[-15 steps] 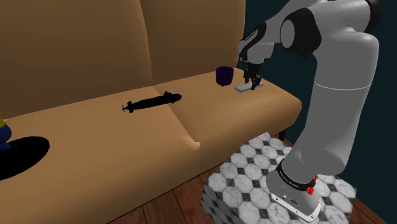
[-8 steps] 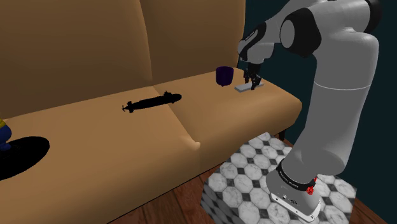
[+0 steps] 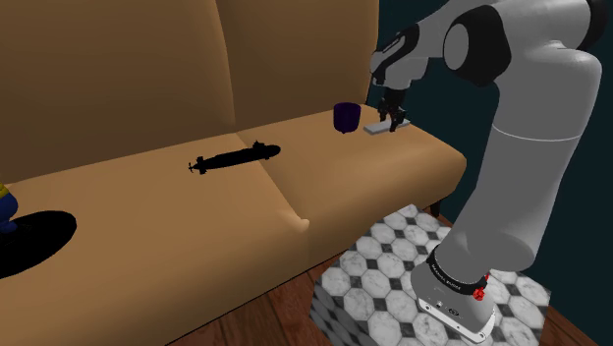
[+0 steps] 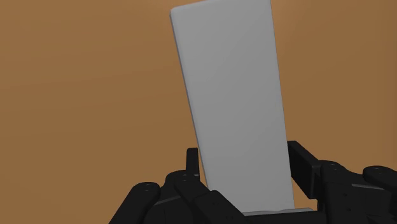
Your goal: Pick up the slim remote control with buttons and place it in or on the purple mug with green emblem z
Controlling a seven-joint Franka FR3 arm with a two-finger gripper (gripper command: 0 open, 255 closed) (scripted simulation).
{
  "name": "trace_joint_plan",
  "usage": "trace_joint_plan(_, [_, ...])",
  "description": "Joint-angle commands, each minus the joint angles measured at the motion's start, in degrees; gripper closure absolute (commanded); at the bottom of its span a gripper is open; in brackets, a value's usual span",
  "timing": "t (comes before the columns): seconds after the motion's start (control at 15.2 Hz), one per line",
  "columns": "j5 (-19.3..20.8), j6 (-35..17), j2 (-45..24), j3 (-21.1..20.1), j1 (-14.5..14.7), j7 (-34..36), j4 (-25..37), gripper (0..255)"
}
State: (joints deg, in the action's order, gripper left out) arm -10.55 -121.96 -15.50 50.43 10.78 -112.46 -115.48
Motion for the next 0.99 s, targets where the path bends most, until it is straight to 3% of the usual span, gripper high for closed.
trace_joint_plan(0.0, [1.1, 1.2, 1.2, 0.5, 0.5, 0.6, 0.5, 255])
trace_joint_plan(0.92, [6.3, 10.8, 6.8, 2.3, 2.5, 3.9, 6.5, 255])
